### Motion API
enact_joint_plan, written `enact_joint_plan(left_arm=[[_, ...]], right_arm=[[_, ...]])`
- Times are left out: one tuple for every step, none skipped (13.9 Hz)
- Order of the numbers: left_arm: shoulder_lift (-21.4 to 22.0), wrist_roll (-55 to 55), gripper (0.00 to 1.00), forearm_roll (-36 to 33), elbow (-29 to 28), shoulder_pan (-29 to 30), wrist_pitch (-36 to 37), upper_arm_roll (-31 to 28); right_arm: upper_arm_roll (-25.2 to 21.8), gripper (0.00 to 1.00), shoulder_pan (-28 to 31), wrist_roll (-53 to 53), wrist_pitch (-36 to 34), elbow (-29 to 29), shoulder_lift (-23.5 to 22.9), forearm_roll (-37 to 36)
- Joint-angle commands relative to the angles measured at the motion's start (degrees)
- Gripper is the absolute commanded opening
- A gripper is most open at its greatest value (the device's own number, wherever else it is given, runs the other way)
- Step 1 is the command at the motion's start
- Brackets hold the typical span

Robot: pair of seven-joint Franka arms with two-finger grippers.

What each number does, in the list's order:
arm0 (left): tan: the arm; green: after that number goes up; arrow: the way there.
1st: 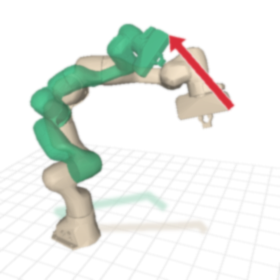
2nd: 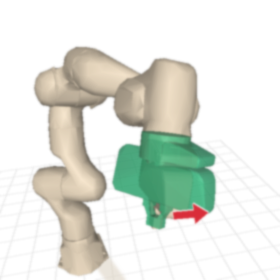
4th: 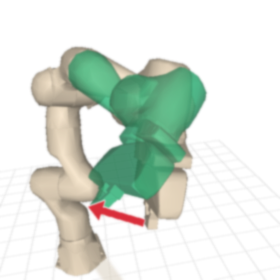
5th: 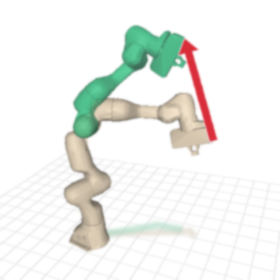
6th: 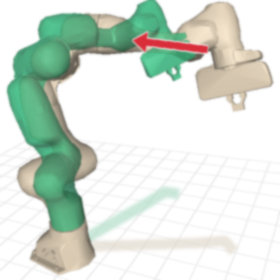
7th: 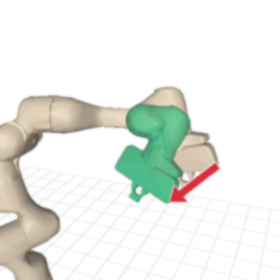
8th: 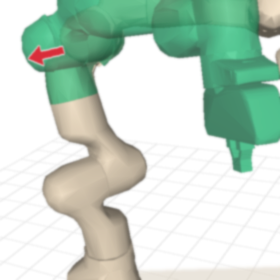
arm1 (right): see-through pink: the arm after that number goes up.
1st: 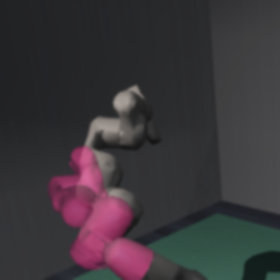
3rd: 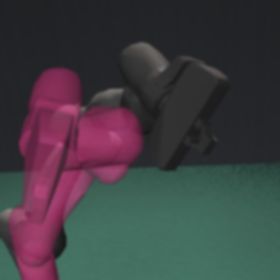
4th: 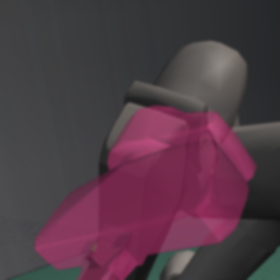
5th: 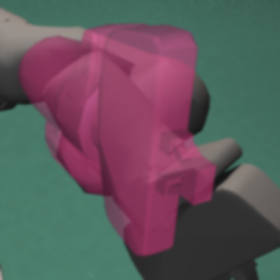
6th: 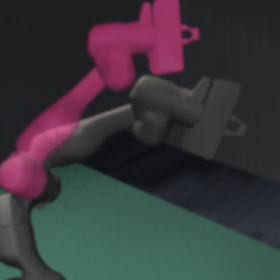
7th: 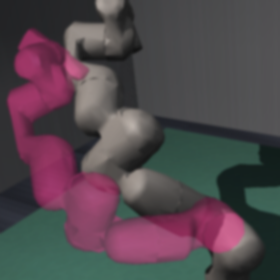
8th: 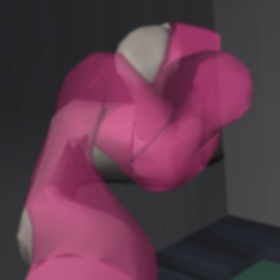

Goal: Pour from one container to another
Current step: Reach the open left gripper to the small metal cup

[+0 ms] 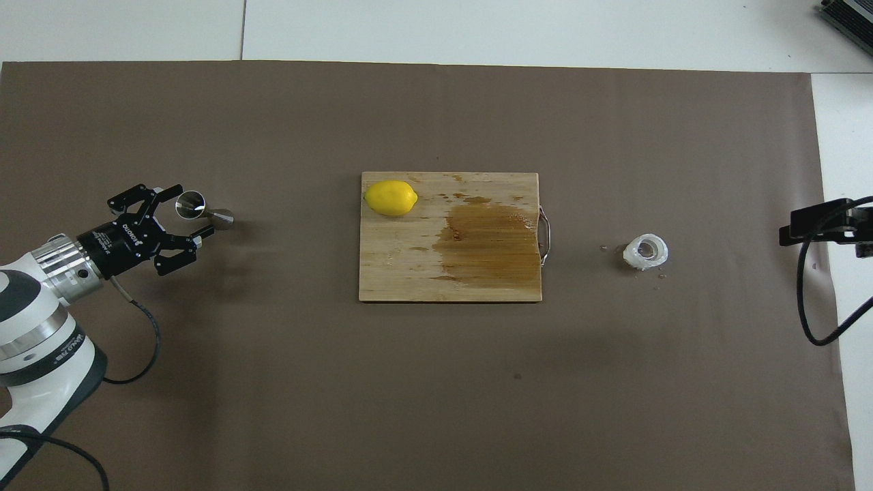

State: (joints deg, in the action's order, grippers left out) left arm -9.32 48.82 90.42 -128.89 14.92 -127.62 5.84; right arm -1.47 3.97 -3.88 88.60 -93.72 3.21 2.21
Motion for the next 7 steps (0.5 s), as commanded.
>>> enact_joint_plan(left_arm=[[-0.88,-0.92,0.83,2.04,0.83,-0.77,-1.22,-0.21],[-0.88,-0.92,0.82,2.04,0.83,-0.60,-1.22,-0.12],[-0.88,-0.92,0.81,2.12,0.83,-0.68,-1.22,-0.12],[-0.88,-0.92,0.81,2.12,0.83,-0.60,-1.22,-0.12],[-0.88,-0.92,0.80,2.12,0.83,-0.68,-1.22,-0.12],[-0.88,-0.92,0.79,2.12,0.83,-0.60,-1.22,-0.12],[-0.88,-0.92,0.77,2.12,0.83,-0.59,-1.22,-0.12]], right_arm=[[0.24,1.00,0.16,-0.87,-0.36,-0.76,0.74,0.51],[0.24,1.00,0.16,-0.95,-0.36,-0.76,0.74,0.51],[0.24,1.00,0.24,-0.95,-0.36,-0.76,0.74,0.51],[0.24,1.00,0.24,-0.95,-0.36,-0.76,0.74,0.51],[0.24,1.00,0.24,-0.95,-0.36,-0.76,0.74,0.51],[0.24,1.00,0.24,-0.95,-0.36,-0.76,0.74,0.51],[0.24,1.00,0.24,-0.95,-0.36,-0.76,0.74,0.51]])
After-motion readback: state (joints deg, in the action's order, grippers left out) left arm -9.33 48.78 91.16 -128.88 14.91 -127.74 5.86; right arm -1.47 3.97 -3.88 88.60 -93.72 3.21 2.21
